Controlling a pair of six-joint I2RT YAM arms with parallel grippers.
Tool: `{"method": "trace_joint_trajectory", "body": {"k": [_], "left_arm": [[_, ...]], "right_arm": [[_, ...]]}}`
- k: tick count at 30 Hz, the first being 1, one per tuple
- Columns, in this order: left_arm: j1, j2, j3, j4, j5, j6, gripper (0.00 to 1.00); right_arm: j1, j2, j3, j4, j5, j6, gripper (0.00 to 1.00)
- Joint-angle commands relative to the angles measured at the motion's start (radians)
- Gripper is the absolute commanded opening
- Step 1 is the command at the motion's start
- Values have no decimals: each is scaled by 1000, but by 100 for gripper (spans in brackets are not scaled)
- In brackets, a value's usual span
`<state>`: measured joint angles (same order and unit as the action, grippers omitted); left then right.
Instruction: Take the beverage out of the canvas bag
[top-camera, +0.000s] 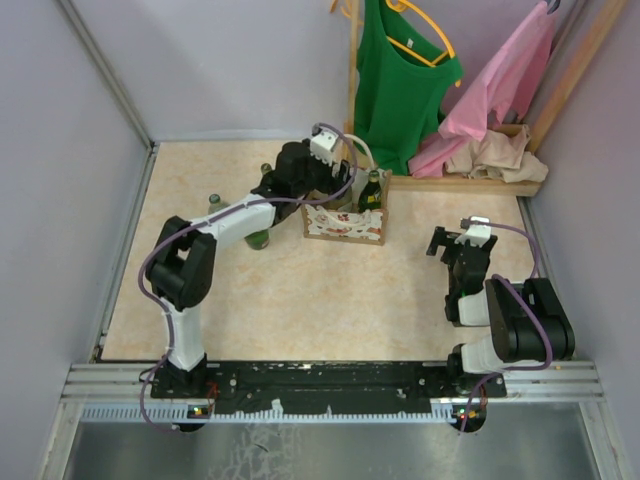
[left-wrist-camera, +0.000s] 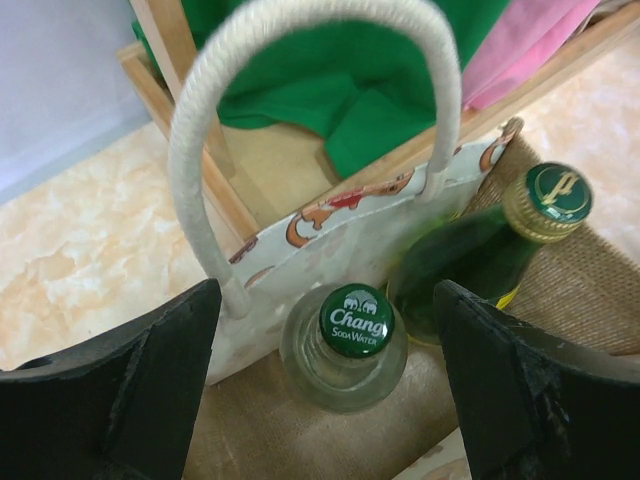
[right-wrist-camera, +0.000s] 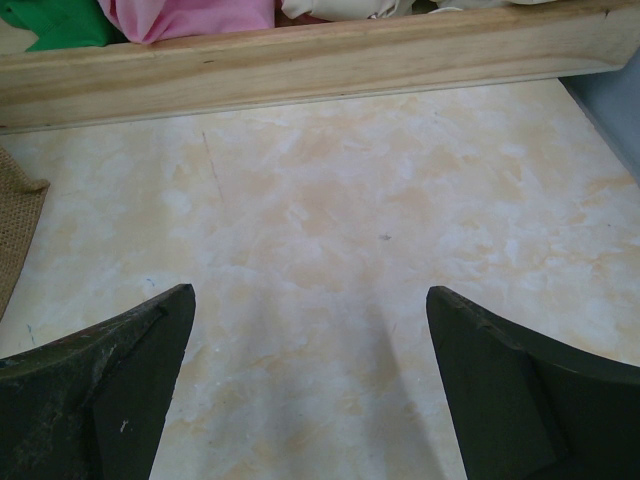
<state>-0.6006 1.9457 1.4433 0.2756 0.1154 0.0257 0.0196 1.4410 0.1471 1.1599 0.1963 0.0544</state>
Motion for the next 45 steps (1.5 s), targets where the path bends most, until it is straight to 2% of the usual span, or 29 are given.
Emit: {"method": "trace_joint_trajectory", "body": {"k": [1, 7, 10, 19, 23, 36, 45], "left_arm": [[-5, 31, 32, -6, -22, -10, 93], [-5, 78, 44, -11, -18, -19, 92], [-6, 101, 56, -17, -12, -26, 84], [-5, 112, 56, -41, -11, -29, 32], [-5, 87, 54, -28, -27, -25, 1], [-27, -71, 164, 12, -53, 73, 0], [-31, -292, 86, 99, -32, 78, 0]], "right_arm": [[9, 2, 35, 55, 5, -11, 99], [9, 2, 35, 55, 5, -12, 99], [9, 2, 35, 54, 5, -12, 99], [8, 2, 35, 55, 5, -12, 99], [9, 2, 35, 55, 6, -12, 99], [9, 2, 35, 55, 5, -12, 99], [9, 2, 35, 55, 4, -12, 99]]}}
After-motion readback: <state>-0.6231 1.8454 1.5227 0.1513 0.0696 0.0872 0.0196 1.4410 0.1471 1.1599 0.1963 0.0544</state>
